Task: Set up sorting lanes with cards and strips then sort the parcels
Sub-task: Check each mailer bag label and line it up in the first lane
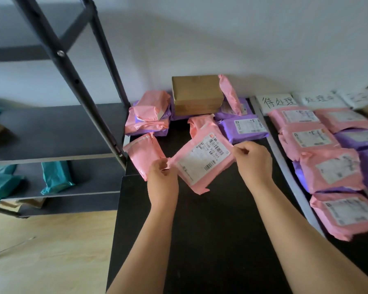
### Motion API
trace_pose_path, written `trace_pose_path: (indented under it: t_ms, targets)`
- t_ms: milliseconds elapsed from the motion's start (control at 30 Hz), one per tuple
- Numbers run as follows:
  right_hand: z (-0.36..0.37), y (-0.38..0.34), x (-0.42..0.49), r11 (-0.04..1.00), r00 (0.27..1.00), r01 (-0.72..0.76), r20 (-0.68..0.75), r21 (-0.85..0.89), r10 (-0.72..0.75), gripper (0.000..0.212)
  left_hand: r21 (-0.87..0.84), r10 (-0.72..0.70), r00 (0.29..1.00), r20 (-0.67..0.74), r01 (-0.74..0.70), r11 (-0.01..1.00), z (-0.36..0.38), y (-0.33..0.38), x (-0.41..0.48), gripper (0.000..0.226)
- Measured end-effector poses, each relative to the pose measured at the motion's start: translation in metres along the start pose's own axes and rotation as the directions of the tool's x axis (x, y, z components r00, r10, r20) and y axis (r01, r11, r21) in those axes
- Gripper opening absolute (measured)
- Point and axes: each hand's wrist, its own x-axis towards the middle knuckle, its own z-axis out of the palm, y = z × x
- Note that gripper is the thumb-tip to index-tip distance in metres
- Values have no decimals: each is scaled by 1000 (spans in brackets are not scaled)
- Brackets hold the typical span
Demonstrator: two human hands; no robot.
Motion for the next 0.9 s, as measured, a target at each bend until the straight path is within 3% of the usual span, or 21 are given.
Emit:
trace_pose_path:
  t_ms: [100, 267, 367, 467, 567, 733, 900]
  targets:
    - [-26, -26, -14, 987, 983, 160, -97, 28, -157, 12, -63, 159, 981, -114, -167, 984, -26, 27, -14, 32]
    - [-56, -68, -40, 925, 924, 362, -177, 112, -340, 10, -100, 302, 947, 108, -292, 951, -66, 69, -31, 38]
    - [-68, -87, -58, 874, 879, 457, -235, 164, -416, 11, -162, 351, 923, 160, -326, 931, -88, 78, -44, 35]
    - [-78, -104, -73, 835, 843, 517, -281, 188, -459, 7, -205, 406, 899, 162, -372, 905, -108, 87, -57, 16]
    - [-87, -121, -85, 817, 844, 522, -288, 244, -453, 6, -280, 462, 878, 127, -415, 866, -126, 96, -70, 10]
    - [-90, -141, -101, 837, 945, 314, -230, 447, -232, 52, -403, 432, 901, 32, -384, 831, -144, 108, -88, 14]
    - [-87, -151, -114, 758, 948, 318, -173, 570, -267, 11, -516, 372, 925, 77, -282, 809, -155, 116, -97, 15]
